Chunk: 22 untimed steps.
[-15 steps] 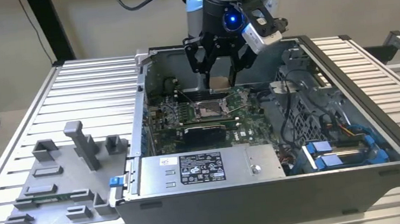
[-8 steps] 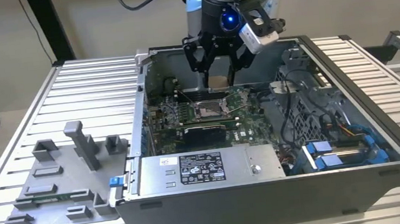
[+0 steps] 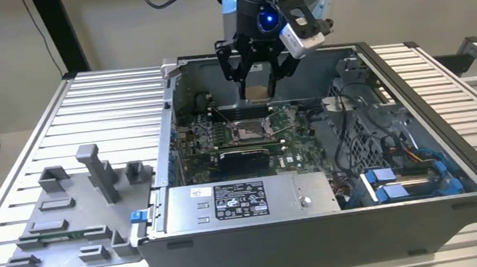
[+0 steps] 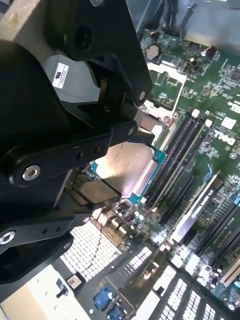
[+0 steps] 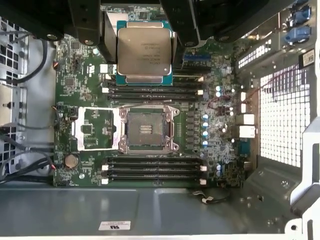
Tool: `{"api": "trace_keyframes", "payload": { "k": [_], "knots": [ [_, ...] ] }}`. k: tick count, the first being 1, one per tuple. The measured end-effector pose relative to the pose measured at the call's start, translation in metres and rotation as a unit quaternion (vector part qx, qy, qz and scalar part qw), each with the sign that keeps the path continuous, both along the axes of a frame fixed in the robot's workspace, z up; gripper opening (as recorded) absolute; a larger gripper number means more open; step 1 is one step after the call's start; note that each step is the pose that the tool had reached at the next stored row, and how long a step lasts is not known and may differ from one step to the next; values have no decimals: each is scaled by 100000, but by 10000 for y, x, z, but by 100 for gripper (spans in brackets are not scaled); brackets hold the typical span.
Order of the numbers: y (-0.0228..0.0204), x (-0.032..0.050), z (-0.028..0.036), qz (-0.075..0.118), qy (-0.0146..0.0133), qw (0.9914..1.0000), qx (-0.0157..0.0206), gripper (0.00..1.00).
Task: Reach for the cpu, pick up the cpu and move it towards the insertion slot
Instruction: 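Pick up the cpu and move it towards the insertion slot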
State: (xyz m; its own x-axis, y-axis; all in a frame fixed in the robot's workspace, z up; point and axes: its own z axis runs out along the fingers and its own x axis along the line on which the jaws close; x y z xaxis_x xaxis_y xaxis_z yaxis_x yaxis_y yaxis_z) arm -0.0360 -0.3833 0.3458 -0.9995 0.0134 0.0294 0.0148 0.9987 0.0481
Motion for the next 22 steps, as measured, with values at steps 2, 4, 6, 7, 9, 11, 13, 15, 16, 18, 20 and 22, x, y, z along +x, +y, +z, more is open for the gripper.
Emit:
{"api": "trace_keyframes", "payload": {
  "k": [2,4,6,7,9,11,13,15,16,18,20,22],
  "knots": [
    [54,0,0,-4,-7,100000,3,0],
    [107,0,0,-14,-27,100000,-1,0],
    [157,0,-1,-25,-108,100000,5,0],
    [177,0,-1,-30,-146,100000,5,0],
    [203,0,-1,-33,-212,100000,2,0],
    [219,0,0,-30,-315,100000,2,0],
    [233,0,1,-31,-443,99999,4,0],
    [245,0,9,-31,-610,99998,-7,0],
    [252,1,14,-29,-705,99998,1,0],
    [268,1,26,-30,-852,99996,5,0],
    [284,1,41,-28,-961,99995,1,0],
    [298,1,65,-29,-1018,99995,0,0]
  ]
}}
